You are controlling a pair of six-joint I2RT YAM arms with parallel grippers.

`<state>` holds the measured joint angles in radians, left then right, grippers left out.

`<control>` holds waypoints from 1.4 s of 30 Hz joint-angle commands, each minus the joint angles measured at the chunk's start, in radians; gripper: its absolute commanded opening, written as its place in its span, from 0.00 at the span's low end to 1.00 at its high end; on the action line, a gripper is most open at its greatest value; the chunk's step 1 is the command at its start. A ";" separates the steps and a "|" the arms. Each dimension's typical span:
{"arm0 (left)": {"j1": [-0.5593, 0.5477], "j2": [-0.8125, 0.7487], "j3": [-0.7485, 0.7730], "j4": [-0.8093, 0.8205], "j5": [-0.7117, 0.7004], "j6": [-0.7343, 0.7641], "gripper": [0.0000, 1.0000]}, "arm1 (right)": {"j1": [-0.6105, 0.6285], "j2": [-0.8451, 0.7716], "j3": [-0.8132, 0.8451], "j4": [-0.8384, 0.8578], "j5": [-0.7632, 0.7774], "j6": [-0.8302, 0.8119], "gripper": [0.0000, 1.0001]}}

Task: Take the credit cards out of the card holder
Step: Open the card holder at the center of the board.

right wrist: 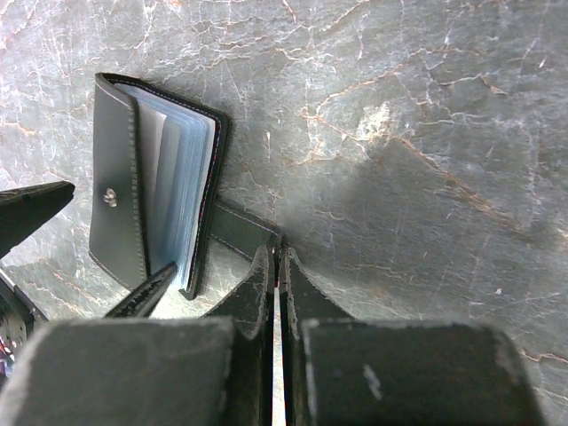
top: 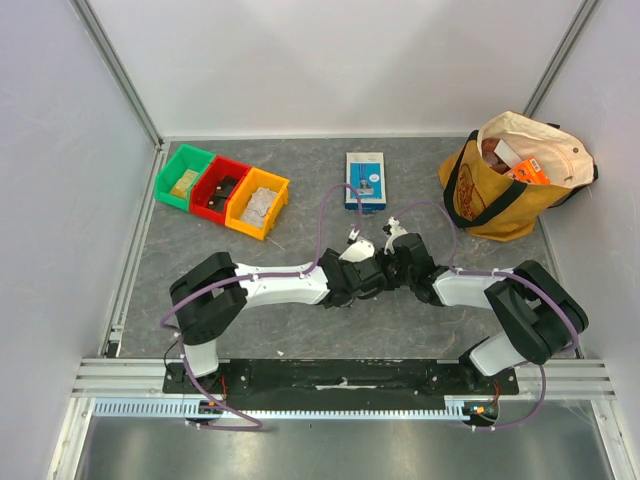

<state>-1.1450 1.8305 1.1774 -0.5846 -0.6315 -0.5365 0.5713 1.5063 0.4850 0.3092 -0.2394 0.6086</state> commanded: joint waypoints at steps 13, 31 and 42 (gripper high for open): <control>0.076 -0.160 -0.045 -0.029 -0.060 -0.025 0.56 | -0.001 0.022 0.006 -0.061 -0.011 -0.047 0.00; 0.217 -0.281 -0.331 0.141 0.122 -0.091 0.32 | -0.001 -0.020 0.064 -0.162 0.002 -0.076 0.02; 0.222 -0.292 -0.389 0.232 0.242 -0.118 0.29 | 0.007 -0.176 0.236 -0.357 0.002 -0.112 0.51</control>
<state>-0.9199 1.5589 0.8146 -0.4175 -0.4904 -0.5941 0.5720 1.4055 0.6312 0.0315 -0.2436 0.5262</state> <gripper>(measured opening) 0.299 0.498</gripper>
